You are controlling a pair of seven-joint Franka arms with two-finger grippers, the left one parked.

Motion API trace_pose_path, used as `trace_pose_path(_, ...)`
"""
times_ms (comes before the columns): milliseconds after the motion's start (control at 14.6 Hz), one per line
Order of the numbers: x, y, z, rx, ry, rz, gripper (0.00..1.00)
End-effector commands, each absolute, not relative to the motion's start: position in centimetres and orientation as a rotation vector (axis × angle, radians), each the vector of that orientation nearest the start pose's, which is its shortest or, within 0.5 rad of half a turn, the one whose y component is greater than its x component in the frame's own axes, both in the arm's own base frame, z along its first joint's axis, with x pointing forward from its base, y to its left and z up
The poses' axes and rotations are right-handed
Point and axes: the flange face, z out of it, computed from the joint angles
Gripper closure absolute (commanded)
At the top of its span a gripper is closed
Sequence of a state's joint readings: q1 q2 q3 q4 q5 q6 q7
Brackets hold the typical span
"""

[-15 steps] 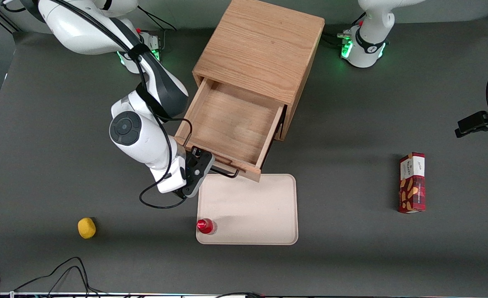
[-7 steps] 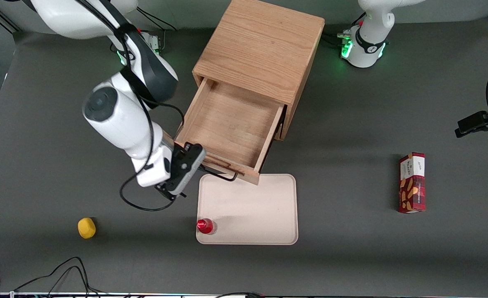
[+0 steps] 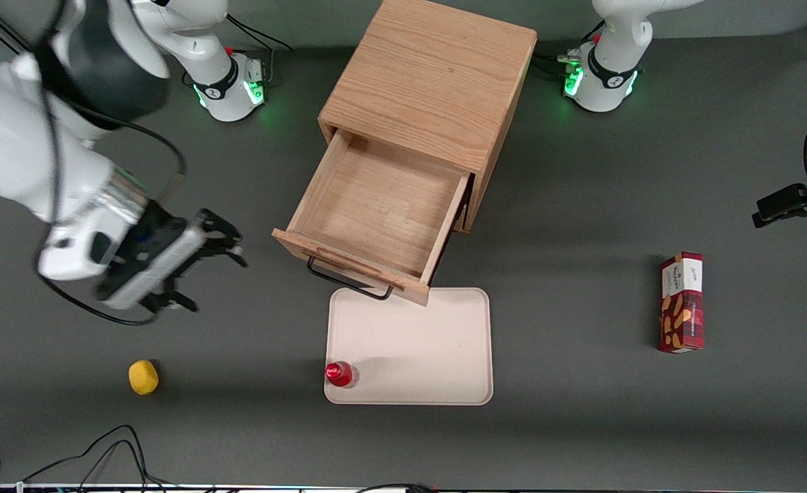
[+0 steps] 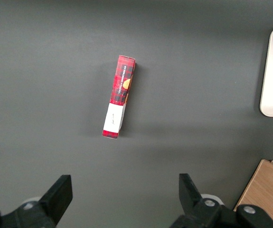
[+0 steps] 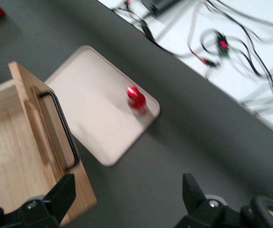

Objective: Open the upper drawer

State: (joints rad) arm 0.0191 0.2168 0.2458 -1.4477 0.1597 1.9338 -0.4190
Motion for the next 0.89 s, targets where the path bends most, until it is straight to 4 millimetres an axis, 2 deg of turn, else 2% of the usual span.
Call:
trace_pose_path(0, 59.0, 11.4, 60.5, -2.868, -0.601, -0.291, 0.00)
trace_pose_path(137, 57.4, 9.1, 61.4, -2.926, -0.408, -0.185, 0.00)
trace_pose_path(274, 55.1, 7.3, 62.3, -3.053, -0.068, -0.072, 0.00)
trace_pose_path(342, 54.3, 6.7, 62.0, -3.102, 0.039, -0.026, 0.00)
trace_pose_path(479, 53.1, 5.1, 61.5, -3.128, 0.108, 0.009, 0.00)
trace_pose_path(615, 52.3, 4.8, 61.3, -3.135, 0.119, 0.018, 0.00)
trace_pose_path(821, 52.5, 4.5, 60.8, -3.135, 0.128, 0.035, 0.00)
